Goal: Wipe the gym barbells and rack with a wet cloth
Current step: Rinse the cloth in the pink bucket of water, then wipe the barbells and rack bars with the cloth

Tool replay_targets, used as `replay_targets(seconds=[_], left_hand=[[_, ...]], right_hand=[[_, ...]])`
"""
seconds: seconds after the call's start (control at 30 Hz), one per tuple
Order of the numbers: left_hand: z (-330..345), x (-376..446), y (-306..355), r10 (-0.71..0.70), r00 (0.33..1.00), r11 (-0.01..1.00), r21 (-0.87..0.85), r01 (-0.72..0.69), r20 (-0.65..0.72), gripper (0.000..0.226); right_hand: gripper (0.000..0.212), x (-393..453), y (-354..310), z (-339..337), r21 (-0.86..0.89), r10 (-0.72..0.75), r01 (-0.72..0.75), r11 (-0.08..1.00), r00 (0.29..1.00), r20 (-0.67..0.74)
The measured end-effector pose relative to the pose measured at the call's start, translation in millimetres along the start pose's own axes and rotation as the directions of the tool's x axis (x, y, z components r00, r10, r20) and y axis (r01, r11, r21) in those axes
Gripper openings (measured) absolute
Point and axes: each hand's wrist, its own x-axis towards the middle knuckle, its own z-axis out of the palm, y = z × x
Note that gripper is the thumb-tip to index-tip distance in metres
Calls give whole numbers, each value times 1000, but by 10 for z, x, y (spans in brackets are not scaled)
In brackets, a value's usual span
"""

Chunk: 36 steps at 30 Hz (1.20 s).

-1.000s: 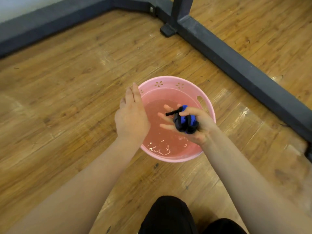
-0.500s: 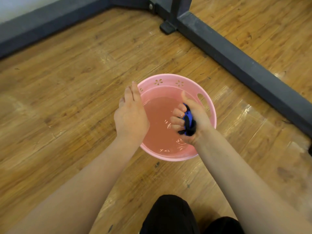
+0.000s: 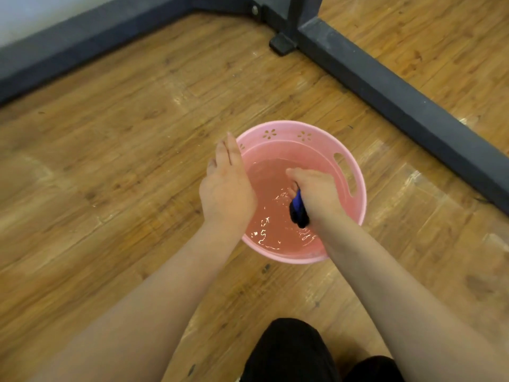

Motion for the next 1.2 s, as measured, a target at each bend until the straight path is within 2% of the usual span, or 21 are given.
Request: replay_targets(seconds=[0.03, 0.07, 0.1, 0.17, 0.33, 0.37, 0.43, 0.5, 0.53, 0.63, 0.7, 0.83, 0.93, 1.0, 1.07, 1.13, 1.2], left_hand=[[3, -3, 2, 3, 1000, 1000, 5, -3, 1, 88], [10, -1, -4, 8, 1000, 1000, 12, -8, 0, 89], [15, 4, -12, 10, 1000, 1000, 16, -10, -5, 90], [20, 6, -19, 9, 1000, 1000, 14, -9, -6, 89], [16, -3, -9, 16, 1000, 1000, 18, -16, -1, 90], [8, -2, -8, 15, 1000, 1000, 16, -15, 5, 90], [1, -8, -3, 14, 999, 1000, 11, -15, 32, 91], [-15, -20, 4, 13, 998, 1000, 17, -15, 62, 92], [-23, -24, 6, 15, 997, 999, 29, -17, 71, 92], [-63, -31, 20, 48, 996, 995, 86, -54, 77, 88], [-66, -46, 27, 98, 993, 987, 120, -105, 65, 84], [-97, -56, 71, 266, 963, 950, 157, -271, 48, 77], [-179, -84, 276, 346, 936, 931, 95, -351, 66, 74], [-218, -127, 562, 399, 913, 915, 34, -403, 83, 69], [-249, -207, 948, 505, 861, 863, -7, -506, 60, 67], [-258, -326, 1360, 621, 784, 784, -29, -620, 29, 68], [-231, -482, 1729, 726, 687, 688, -31, -725, 36, 70]], right_hand=[[51, -34, 1, -4, -243, -154, 155, 958, 988, 26], [51, -60, -7, 8, -422, -281, 284, 861, 957, 71], [51, -68, -7, 22, -513, -354, 357, 780, 929, 107], [49, -70, 9, 30, -562, -417, 417, 715, 899, 135], [55, -69, 20, 19, -600, -491, 441, 667, 867, 92], [54, -66, 0, 3, -653, -495, 429, 624, 864, 94], [46, -55, -34, -39, -792, -487, 409, 454, 858, 164], [37, -59, -52, -97, -847, -478, 439, 299, 837, 266], [31, -65, -56, -126, -846, -485, 469, 254, 818, 308], [16, -118, -22, -211, -793, -600, 595, 133, 685, 414], [16, -163, 1, -278, -767, -672, 640, 57, 592, 444], [12, -257, -7, -506, -732, -758, 680, -39, 458, 465], [20, -343, -42, -777, -744, -791, 663, -80, 412, 452], [28, -425, -38, -1008, -775, -813, 627, -75, 411, 412], [34, -534, -16, -1259, -814, -835, 578, -66, 414, 362], [36, -660, 41, -1529, -860, -845, 508, -51, 437, 309], [38, -816, 128, -1819, -910, -836, 415, -22, 491, 244]])
